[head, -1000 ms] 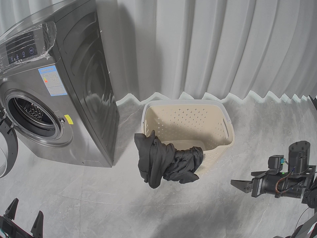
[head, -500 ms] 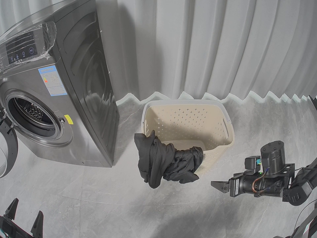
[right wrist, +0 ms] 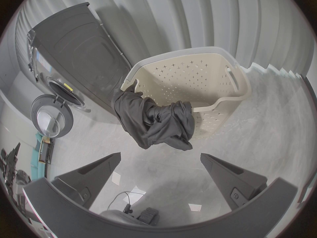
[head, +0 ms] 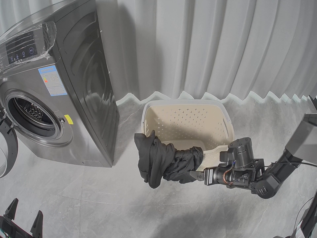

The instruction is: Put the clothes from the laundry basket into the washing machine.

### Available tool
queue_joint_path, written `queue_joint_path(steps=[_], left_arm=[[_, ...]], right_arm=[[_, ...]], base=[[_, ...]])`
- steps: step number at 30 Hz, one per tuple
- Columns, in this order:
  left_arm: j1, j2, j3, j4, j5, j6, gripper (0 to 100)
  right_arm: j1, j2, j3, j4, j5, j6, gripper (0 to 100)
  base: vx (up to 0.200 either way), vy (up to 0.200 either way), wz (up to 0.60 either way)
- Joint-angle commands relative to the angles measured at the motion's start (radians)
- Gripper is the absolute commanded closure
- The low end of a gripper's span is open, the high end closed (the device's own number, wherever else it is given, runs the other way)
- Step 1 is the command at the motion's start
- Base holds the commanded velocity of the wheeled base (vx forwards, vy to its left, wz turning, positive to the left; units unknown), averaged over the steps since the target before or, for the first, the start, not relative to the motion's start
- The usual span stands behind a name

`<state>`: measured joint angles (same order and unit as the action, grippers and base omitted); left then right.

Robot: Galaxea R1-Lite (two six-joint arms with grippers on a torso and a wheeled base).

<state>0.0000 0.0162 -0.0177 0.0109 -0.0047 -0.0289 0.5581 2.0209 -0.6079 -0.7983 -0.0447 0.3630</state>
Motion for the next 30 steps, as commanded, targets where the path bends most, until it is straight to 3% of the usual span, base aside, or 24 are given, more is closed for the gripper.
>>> queue_joint_path(steps=[1,30], left_arm=[[0.0,-0.016,0.016,0.0,0.0,0.0,0],[0.0,-0.016,0.016,-0.002,0.006,-0.003,0]], right_arm=[[-0.007,0.119,-0.096,0.004,-0.001,0.027,0],[-0.052,0.453,-0.443,-0.058,-0.066,0.019,0]], base=[[0.0,0.0,0.0],[0.0,0.0,0.0]])
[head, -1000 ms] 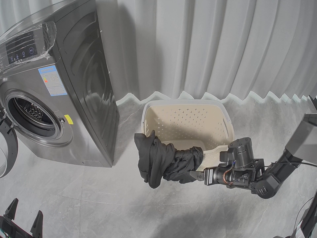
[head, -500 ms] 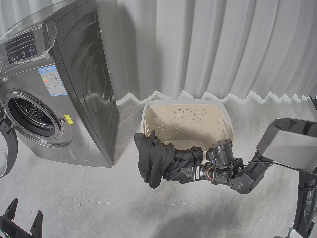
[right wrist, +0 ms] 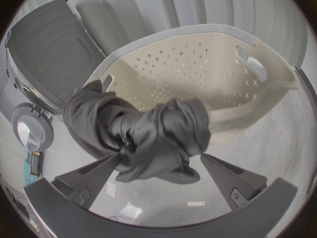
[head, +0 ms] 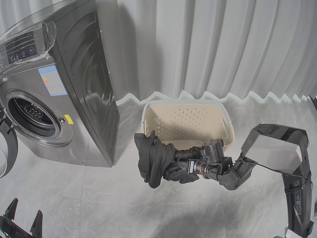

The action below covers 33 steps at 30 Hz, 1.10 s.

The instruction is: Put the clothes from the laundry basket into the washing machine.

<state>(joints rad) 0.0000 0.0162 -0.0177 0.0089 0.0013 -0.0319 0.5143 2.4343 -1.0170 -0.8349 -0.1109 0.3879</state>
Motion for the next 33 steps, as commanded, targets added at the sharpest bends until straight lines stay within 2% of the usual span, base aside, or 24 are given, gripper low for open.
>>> queue_joint_path(steps=[1,5,6,22,25,31,33], left_arm=[[0.0,-0.016,0.016,0.0,0.0,0.0,0],[0.0,-0.016,0.016,0.0,0.0,0.0,0],[0.0,-0.016,0.016,0.0,0.0,0.0,0],[0.0,-0.016,0.016,0.0,0.0,0.0,0],[0.0,-0.016,0.016,0.0,0.0,0.0,0],[0.0,-0.016,0.016,0.0,0.0,0.0,0],[0.0,-0.016,0.016,0.0,0.0,0.0,0]], right_arm=[[-0.013,0.048,-0.041,-0.035,-0.001,-0.009,0],[-0.017,0.054,-0.044,-0.044,-0.001,-0.011,0],[-0.017,0.054,-0.044,-0.044,-0.001,-0.011,100],[-0.003,0.037,-0.006,-0.116,-0.001,-0.007,100],[-0.002,-0.086,0.08,-0.116,-0.003,-0.009,100],[-0.01,-0.241,0.138,-0.135,-0.027,-0.046,100],[-0.005,-0.31,0.163,-0.185,-0.03,-0.057,100]], base=[[0.0,0.0,0.0],[0.0,0.0,0.0],[0.0,0.0,0.0],[0.0,0.0,0.0],[0.0,0.0,0.0],[0.0,0.0,0.0],[0.0,0.0,0.0]])
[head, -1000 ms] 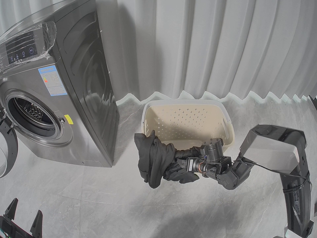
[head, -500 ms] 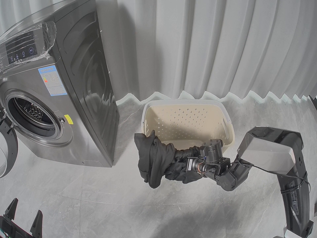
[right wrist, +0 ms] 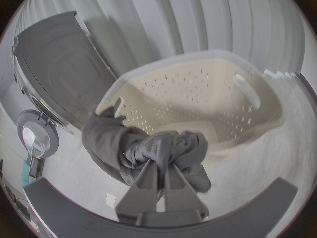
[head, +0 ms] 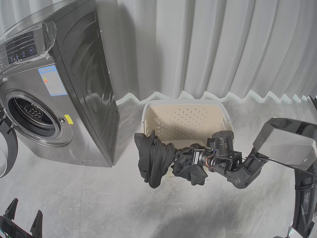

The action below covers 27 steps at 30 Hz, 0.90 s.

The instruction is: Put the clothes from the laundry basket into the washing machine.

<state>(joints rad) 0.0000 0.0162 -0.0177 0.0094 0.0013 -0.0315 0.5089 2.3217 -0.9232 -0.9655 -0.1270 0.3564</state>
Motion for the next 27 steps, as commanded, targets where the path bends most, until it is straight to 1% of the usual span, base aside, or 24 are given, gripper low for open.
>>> queue_joint_path(steps=[1,3,4,6,10,16,18,19,20,22,26,27], left_arm=[[0.0,-0.016,0.016,0.0,0.0,-0.001,0],[0.0,-0.016,0.016,0.0,0.0,-0.001,0],[0.0,-0.016,0.016,0.0,0.0,-0.001,0],[0.0,-0.016,0.016,0.0,0.0,-0.001,0],[0.0,-0.016,0.016,0.0,0.0,-0.001,0],[0.0,-0.016,0.016,0.0,0.0,0.001,0],[0.0,-0.016,0.016,0.0,-0.001,0.005,0],[0.0,-0.016,0.016,0.0,-0.006,0.013,0],[0.0,-0.016,0.016,0.0,-0.014,0.013,0],[0.0,-0.016,0.016,0.0,-0.015,0.012,0],[0.0,-0.016,0.016,0.0,-0.01,0.001,0],[0.0,-0.016,0.016,0.0,-0.01,0.001,0]], right_arm=[[0.002,-0.222,0.08,-0.059,-0.016,-0.025,100],[0.003,-0.251,0.093,-0.062,-0.016,-0.025,100],[0.005,-0.305,0.118,-0.067,-0.016,-0.027,100],[0.003,-0.355,0.136,-0.068,-0.017,-0.028,100],[0.003,-0.45,0.167,-0.073,-0.016,-0.048,100],[0.02,-0.553,0.19,-0.114,-0.016,-0.057,100],[0.022,-0.587,0.204,-0.125,-0.016,-0.065,100],[0.022,-0.608,0.21,-0.14,-0.016,-0.083,100],[0.022,-0.622,0.208,-0.15,-0.016,-0.096,100],[0.022,-0.63,0.208,-0.153,-0.014,-0.1,100],[0.04,-0.677,0.221,-0.154,-0.011,-0.146,100],[0.04,-0.679,0.222,-0.156,-0.011,-0.148,100]], base=[[0.0,0.0,0.0],[0.0,0.0,0.0],[0.0,0.0,0.0],[0.0,0.0,0.0],[0.0,0.0,0.0],[0.0,0.0,0.0],[0.0,0.0,0.0],[0.0,0.0,0.0],[0.0,0.0,0.0],[0.0,0.0,0.0],[0.0,0.0,0.0],[0.0,0.0,0.0]])
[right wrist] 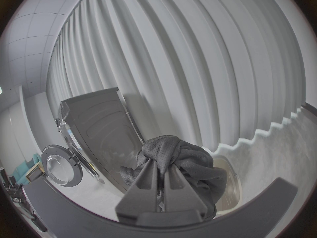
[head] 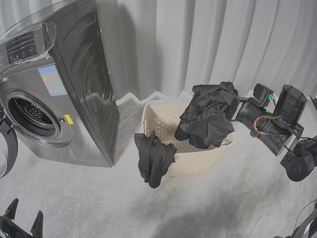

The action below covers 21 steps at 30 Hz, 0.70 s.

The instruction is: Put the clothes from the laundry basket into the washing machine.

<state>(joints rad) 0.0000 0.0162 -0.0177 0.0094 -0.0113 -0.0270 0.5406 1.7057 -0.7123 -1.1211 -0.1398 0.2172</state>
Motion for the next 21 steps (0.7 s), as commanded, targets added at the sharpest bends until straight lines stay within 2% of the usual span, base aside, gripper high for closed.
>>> queue_joint_path(steps=[1,2,3,12,21], left_arm=[[0.0,-0.016,0.016,0.0,0.002,-0.004,0],[0.0,-0.016,0.016,0.0,0.002,-0.004,0],[-0.002,-0.016,0.016,0.0,0.007,-0.005,0],[-0.002,-0.016,0.015,0.0,0.007,-0.005,0],[-0.002,-0.016,0.016,0.0,0.007,-0.007,0]], right_arm=[[0.009,-0.063,0.011,0.0,0.002,-0.009,100],[0.009,-0.063,0.011,0.0,0.002,-0.009,100],[0.013,-0.104,0.039,0.001,0.008,-0.05,100],[0.042,-0.141,0.073,0.003,0.028,-0.048,100],[0.055,-0.141,0.074,-0.006,0.025,-0.048,100]], base=[[0.0,0.0,0.0],[0.0,0.0,0.0],[0.0,0.0,0.0],[-0.2,0.0,0.0],[0.0,0.0,0.0]])
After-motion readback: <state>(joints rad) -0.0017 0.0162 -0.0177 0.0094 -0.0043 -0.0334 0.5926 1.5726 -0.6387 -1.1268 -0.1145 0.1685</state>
